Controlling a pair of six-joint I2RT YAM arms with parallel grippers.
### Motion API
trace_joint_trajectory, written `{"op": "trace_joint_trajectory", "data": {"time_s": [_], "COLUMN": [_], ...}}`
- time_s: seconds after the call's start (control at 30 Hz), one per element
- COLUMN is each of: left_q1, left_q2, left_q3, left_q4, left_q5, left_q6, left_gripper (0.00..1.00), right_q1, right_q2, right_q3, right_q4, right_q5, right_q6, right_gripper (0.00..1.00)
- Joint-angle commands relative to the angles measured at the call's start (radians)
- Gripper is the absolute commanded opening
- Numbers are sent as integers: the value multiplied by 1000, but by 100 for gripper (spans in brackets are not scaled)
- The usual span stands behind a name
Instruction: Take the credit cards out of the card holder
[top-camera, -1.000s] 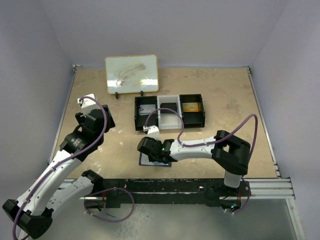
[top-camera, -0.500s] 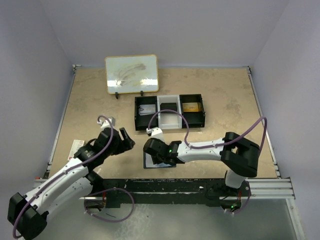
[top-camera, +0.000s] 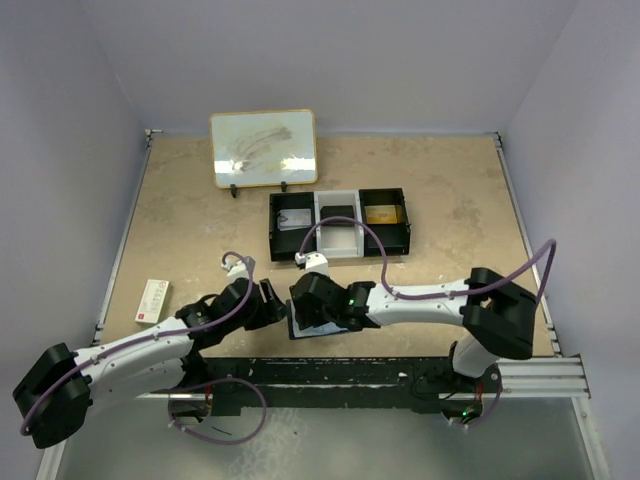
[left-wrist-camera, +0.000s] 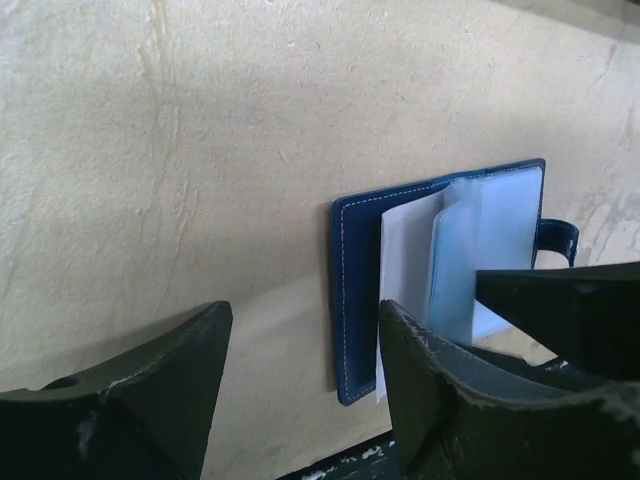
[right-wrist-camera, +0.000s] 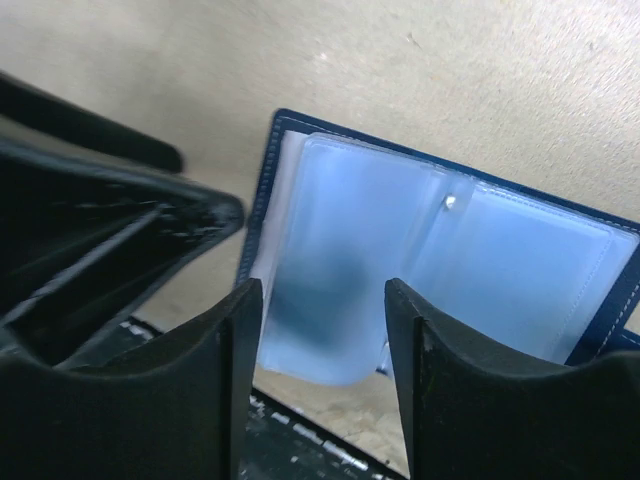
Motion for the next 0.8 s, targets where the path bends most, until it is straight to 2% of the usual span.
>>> {"op": "trace_joint_trajectory", "data": {"time_s": [0.0,0.2,0.5,0.77], "left_q1": [-11,-12,-17,-18], "left_q2": [27,43,46,76], "left_q3": [-51,-28,-14,21], "left_q4": [132,123,168,113], "left_q5": [22,36,83,79], "left_q6": [-39,-12,24,82], "left_gripper": [57,57,59,62], "right_q1": [0,-6,-52,-68], "right_q2": [-116,-137,-114,-109], "right_q3": [-1,8,-28,-61], "right_q4": [-20,-171,-242,-273], "right_q5": [5,104,125,122], "right_q6": [11,78,131,145], "right_gripper": [58,69,69,71]}}
